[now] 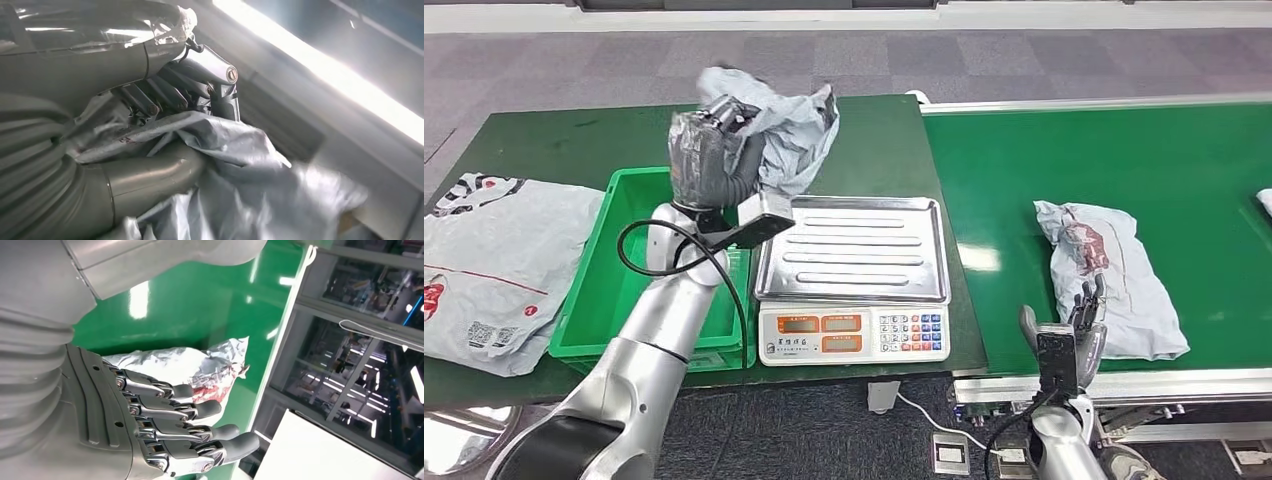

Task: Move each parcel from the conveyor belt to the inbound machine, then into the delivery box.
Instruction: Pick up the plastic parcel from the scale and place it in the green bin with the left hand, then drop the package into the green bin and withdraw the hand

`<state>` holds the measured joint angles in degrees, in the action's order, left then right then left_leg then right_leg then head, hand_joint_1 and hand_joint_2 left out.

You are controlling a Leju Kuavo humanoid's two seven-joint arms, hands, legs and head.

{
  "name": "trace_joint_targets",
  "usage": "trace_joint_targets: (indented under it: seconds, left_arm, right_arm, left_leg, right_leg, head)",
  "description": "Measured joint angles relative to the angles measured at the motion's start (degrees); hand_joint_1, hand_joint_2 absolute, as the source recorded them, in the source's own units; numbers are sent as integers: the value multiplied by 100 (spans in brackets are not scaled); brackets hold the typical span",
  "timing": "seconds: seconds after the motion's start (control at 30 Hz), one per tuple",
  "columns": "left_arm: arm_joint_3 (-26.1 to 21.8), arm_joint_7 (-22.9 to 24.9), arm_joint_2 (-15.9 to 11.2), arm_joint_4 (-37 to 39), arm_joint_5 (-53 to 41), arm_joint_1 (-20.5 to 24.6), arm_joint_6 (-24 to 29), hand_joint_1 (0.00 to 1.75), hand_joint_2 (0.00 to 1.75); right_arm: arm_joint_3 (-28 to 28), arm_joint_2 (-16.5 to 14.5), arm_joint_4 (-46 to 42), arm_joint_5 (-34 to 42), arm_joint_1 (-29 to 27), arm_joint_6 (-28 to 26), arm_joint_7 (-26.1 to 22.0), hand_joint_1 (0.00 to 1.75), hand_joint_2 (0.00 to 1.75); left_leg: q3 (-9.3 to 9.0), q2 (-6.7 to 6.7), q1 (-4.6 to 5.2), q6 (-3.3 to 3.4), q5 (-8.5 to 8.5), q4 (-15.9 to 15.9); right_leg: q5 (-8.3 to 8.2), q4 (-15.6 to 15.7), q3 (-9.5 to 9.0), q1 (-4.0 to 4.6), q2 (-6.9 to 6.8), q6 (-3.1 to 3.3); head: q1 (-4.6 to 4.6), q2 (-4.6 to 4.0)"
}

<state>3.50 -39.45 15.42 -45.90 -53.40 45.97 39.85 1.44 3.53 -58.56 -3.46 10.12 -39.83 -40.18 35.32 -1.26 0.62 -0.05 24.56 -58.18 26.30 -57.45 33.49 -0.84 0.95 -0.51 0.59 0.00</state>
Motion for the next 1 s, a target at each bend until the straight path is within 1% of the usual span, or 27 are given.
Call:
trace_joint_targets:
  seconds: [0.07,0.2,0.33,0.43,0.5,0.53,0.57,0.6,0.67,0.7,0.73,0.8,0.83,0.87,0.93,1.0]
  left_arm:
    - [-220,2,-52,-100,-212,41,0,175,175]
    - [-837,23,-168,-261,-784,99,0,175,175]
    - [-1399,-32,-321,-419,-961,71,0,175,175]
    - [-1690,-35,-402,-578,-1055,18,0,175,175]
    - [-1804,113,-436,-629,-1262,5,0,175,175]
    - [-1843,323,-457,-614,-1487,14,-8,175,175]
    - [-1866,692,-495,-512,-1797,51,-59,175,175]
    - [-1876,1209,-555,-307,-2135,122,-198,175,175]
    - [-1858,2370,-723,296,-2681,310,-805,175,175]
    - [-1831,2832,-812,602,-2844,400,-1230,175,175]
    - [-1791,3144,-901,884,-2949,474,-1710,175,175]
    - [-1692,3446,-1055,1362,-3054,589,-2598,175,175]
    - [-1642,3517,-1115,1553,-3078,623,-2937,175,175]
    - [-1600,3563,-1157,1698,-3088,645,-3148,175,175]
    - [-1545,3611,-1214,1921,-3094,688,-3329,175,175]
    - [-1503,3621,-1254,2084,-3094,740,-3379,175,175]
  right_arm:
    - [0,-5,10,-1,1,-2,0,0,175]
    - [0,-8,50,-10,-16,10,1,0,175]
    - [0,-16,63,-32,-67,56,0,0,175]
    - [0,-24,73,-34,-100,68,0,0,175]
    - [0,-28,83,-34,-108,85,-1,0,175]
    - [0,-30,86,-34,-112,102,-1,0,175]
    - [0,-31,87,-34,-117,121,-1,0,175]
    - [0,-32,88,-38,-121,148,0,0,175]
    - [0,-34,88,-59,-123,208,0,0,175]
    - [0,-36,88,-76,-123,236,0,0,175]
    - [0,-38,88,-97,-123,259,0,0,175]
    - [0,-38,88,-127,-122,291,0,0,175]
    - [0,-38,88,-135,-120,302,0,0,175]
    - [0,-39,88,-137,-119,309,0,0,175]
    - [0,-40,88,-137,-117,316,0,0,175]
    - [0,-40,88,-137,-115,318,0,0,175]
  left_leg:
    - [0,-3,0,-2,-2,0]
    - [1,1,0,-4,-3,0]
    - [1,-1,0,-4,-3,0]
    - [1,-2,0,-5,-3,0]
    - [2,-4,0,-4,-3,0]
    - [2,-5,0,-4,-3,0]
    - [1,-5,0,-4,-3,0]
    - [1,-4,0,-4,-3,0]
    - [0,3,1,-5,-4,0]
    - [0,10,1,-7,-5,0]
    - [0,19,1,-10,-7,0]
    - [0,29,-1,-13,-10,0]
    - [0,29,-1,-15,-11,0]
    - [0,27,-2,-15,-11,0]
    - [3,23,-2,-15,-11,0]
    - [4,23,-2,-16,-10,0]
  right_leg:
    - [0,-3,-2,0,-2,0]
    - [0,-4,1,-1,3,0]
    - [0,-3,2,-1,3,1]
    - [1,-3,3,0,1,2]
    - [2,-3,3,-1,-1,4]
    - [3,-2,3,-1,-2,4]
    - [3,-1,3,-1,-3,4]
    - [3,-1,2,-1,-3,4]
    - [0,-1,5,-2,0,9]
    - [-4,-1,9,-1,6,12]
    - [-8,-2,13,-1,11,16]
    - [-13,-3,18,0,19,19]
    - [-14,-3,18,0,19,20]
    - [-14,-4,18,0,19,21]
    - [-13,-4,18,0,18,21]
    - [-13,-4,18,0,17,21]
  head:
    - [0,0]
    - [0,0]
    - [0,0]
    - [0,0]
    - [0,0]
    - [0,0]
    - [0,0]
    - [0,0]
    - [1,0]
    - [1,0]
    - [1,0]
    - [0,0]
    - [1,0]
    - [1,0]
    - [1,0]
    - [0,0]
